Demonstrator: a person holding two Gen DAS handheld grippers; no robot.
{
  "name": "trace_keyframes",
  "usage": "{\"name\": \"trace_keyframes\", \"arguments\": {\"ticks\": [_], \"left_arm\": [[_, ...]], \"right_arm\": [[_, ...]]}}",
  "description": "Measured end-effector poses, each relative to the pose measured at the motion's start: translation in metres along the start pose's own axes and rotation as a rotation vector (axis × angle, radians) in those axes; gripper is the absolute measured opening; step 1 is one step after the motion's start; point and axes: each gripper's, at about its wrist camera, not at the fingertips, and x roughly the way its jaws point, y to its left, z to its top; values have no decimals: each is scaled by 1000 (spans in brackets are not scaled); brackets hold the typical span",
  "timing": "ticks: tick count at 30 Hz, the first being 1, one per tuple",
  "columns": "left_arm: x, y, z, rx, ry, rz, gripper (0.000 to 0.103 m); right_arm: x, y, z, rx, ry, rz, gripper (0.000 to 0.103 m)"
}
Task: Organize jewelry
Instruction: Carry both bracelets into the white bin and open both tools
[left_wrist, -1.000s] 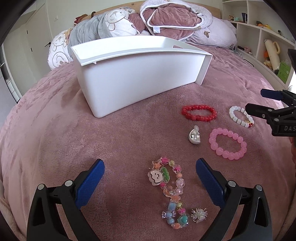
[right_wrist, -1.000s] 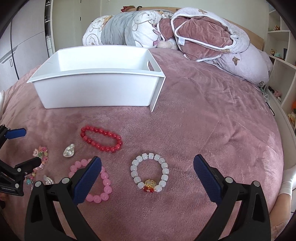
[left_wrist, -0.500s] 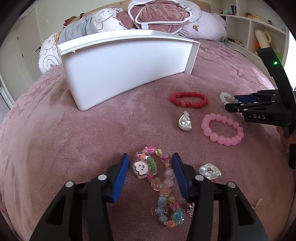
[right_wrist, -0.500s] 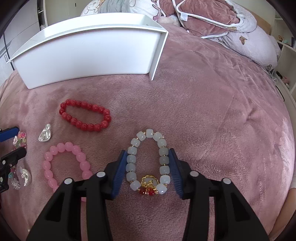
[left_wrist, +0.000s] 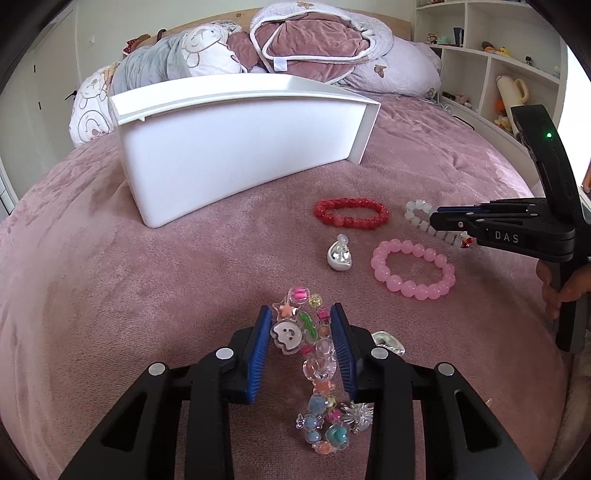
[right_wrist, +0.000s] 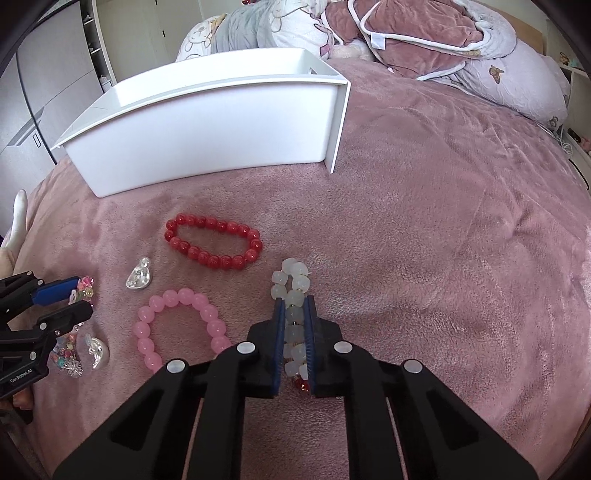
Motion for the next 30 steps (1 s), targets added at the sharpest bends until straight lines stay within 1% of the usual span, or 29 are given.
{"name": "trace_keyframes", "arguments": {"ticks": [3,7,12,15,22,30], "left_arm": [[-7,-1,3,-12,-24,-13,37],[-17,0,6,-32,-45,-21,37],[-36,6,17,-55,-83,-31,36],[-45,11,28,-76,-98,-52,35],[-64,15,61,-76,-165,-60,34],[-75,28,113,-46,-223,-48,34]], "right_arm": [[-5,7,2,-28,-20,0,11],[-11,10,2,-22,-31,17,11],[-35,18,12,-19,-87,61,11],[-49,22,24,-36,-119,71,11],[-68,23,55,-24,-169,111,11],[-83,28,114,-38,-232,137,11]]}}
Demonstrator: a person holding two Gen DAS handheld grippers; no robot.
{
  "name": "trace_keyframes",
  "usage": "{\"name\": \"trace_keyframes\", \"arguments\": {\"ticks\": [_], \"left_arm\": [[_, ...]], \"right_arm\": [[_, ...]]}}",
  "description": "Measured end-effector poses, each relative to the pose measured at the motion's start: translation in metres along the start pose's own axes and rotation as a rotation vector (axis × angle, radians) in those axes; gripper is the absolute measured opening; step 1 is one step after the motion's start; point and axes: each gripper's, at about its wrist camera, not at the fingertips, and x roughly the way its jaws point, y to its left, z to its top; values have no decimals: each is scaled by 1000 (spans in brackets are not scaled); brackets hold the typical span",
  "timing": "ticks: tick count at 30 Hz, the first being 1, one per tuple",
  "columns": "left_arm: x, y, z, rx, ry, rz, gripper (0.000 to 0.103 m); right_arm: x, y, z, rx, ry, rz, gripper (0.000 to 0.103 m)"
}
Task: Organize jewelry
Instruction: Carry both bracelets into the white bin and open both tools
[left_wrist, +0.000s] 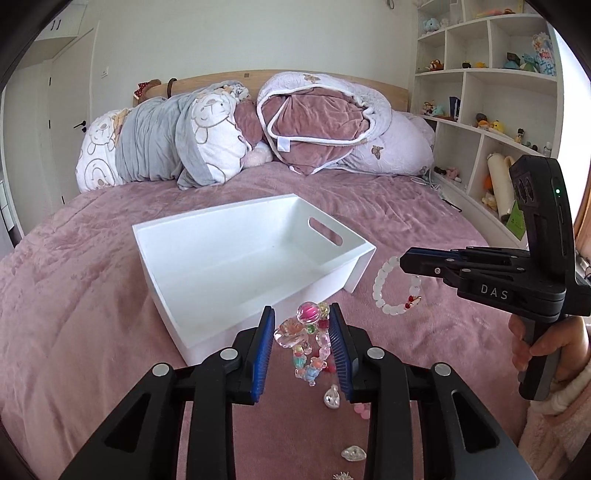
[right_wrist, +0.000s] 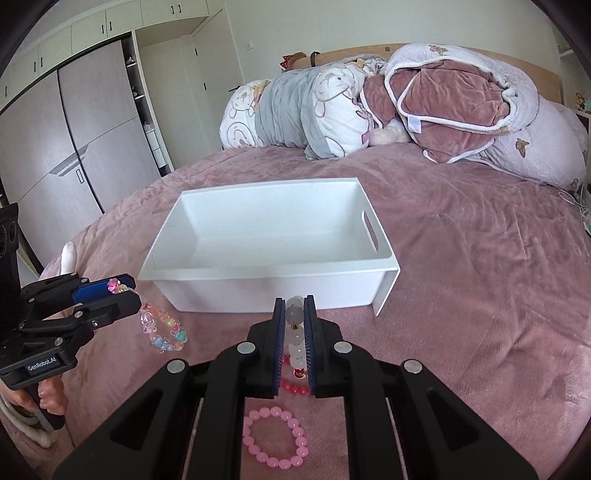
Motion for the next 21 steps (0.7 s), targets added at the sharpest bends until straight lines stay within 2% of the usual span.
{"name": "trace_keyframes", "arguments": {"ticks": [7,11,16,21], "left_arm": [[22,23,56,11,11,19,34],[53,41,77,-14,73,29,34],[97,68,82,-90,168,26,34],[125,84,79,-113,218,75,34]], "right_arm": [[12,4,64,-31,-31,21,11],[34,6,93,-50,-12,28,10],[70,5,110,-64,32,16,10],[109,-1,111,-55,95,2,10]]}}
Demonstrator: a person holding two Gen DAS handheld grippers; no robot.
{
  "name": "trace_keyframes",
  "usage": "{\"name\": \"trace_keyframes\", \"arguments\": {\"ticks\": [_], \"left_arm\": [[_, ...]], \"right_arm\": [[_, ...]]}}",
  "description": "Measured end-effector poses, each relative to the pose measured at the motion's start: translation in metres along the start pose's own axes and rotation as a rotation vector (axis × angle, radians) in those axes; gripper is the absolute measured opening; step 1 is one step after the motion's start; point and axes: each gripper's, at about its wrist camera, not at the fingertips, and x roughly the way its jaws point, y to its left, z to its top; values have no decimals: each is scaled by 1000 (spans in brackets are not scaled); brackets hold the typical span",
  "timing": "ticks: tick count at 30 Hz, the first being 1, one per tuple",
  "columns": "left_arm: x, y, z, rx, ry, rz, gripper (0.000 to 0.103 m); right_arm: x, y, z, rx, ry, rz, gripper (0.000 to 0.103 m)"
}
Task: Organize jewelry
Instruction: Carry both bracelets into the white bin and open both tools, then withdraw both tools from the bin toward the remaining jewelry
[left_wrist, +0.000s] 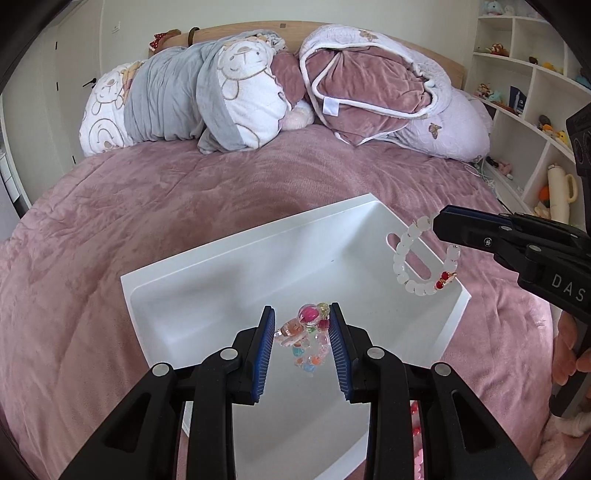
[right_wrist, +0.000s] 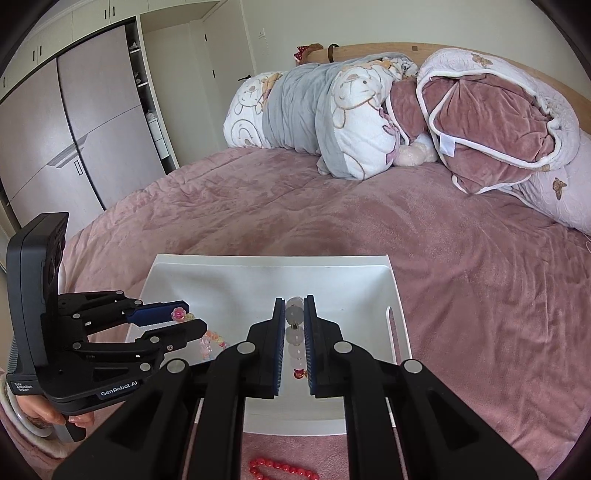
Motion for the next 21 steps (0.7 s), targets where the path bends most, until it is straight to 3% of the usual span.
{"name": "trace_keyframes", "arguments": {"ticks": [3,10,14,16,18,20,21], "left_arm": [[9,11,0,-60,18,17,34],[19,24,-4,-95,47,96,34],[12,28,-8,-104,26,107,43],[5,27,-9,-89,5,130,53],[-5,23,-11,-70,-27,146,67],[-17,19,-12,-54,-57,160,79],[-24,17,-13,-48,-73,161,82]], "right_arm": [[24,-2,-1,6,46,-15,10],[53,0,-9,15,98,-25,12],[52,7,-10,0,102,-27,13],[46,9,-11,-14,89,-30,23],[35,12,-10,-17,59,-45,40],[20,11,-9,-15,17,-56,64],[12,10,-10,-16,1,-62,68]]}}
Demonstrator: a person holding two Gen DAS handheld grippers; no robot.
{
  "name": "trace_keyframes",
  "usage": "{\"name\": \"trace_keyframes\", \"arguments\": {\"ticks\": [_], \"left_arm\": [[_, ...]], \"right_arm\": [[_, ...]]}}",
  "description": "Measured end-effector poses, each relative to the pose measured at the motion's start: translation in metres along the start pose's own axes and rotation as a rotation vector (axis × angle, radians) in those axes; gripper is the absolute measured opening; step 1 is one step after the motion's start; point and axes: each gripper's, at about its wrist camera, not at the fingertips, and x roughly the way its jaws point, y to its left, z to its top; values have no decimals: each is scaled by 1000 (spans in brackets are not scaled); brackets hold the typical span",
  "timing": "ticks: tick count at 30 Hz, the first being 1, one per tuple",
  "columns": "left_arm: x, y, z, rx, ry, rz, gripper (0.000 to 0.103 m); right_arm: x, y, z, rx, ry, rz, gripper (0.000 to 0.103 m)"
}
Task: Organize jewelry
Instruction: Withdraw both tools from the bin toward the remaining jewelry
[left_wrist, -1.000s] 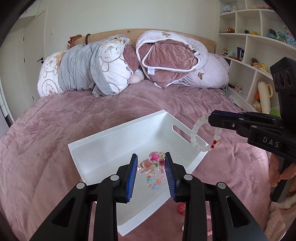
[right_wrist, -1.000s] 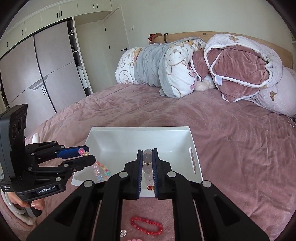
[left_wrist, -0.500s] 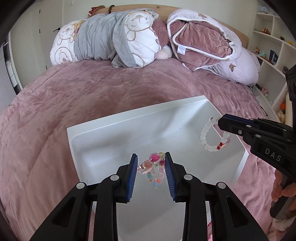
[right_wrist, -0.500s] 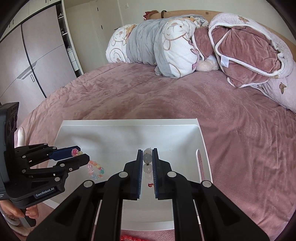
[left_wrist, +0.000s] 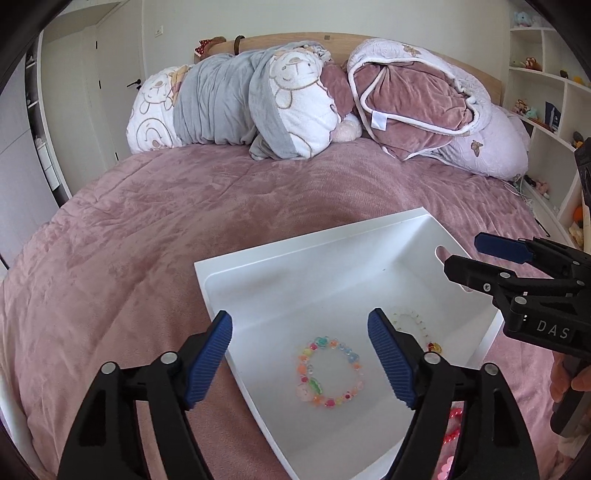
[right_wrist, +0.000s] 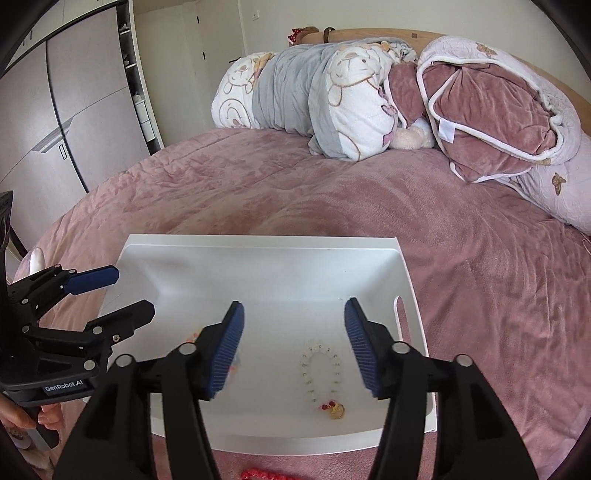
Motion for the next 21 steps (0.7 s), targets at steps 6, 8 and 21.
{"name": "trace_keyframes", "arguments": {"ticks": [6,8,21], "left_arm": [[-45,-13,-13,46,-83,-34,91],[-59,-18,-21,57,-110,-58,92],[-107,-44,-88,83,-150,-272,93]], "right_arm": [[-45,-10,-13,-37,-45,-5,76],[-63,-14,-21,-47,-73,-6,79],[-115,-27,-106,-92,-127,-52,87]]}}
